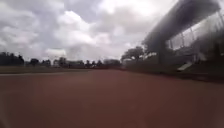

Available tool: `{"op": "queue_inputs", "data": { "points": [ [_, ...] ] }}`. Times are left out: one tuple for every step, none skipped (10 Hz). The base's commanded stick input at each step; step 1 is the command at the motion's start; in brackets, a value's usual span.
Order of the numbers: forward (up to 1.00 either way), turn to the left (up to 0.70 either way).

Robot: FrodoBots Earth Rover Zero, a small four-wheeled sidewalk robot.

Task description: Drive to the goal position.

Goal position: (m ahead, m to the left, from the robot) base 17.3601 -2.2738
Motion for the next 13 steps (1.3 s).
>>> {"op": "queue_inputs", "data": {
  "points": [
    [0.7,0.0],
    [0.7,0.0],
    [0.7,0.0],
    [0.7,0.0],
    [0.7,-0.04],
    [0.7,-0.21],
    [0.7,-0.35],
    [0.7,-0.35],
    [0.7,-0.35],
    [0.7,-0.35],
    [0.7,-0.35],
    [0.7,-0.35],
    [0.7,-0.35]
  ]
}}
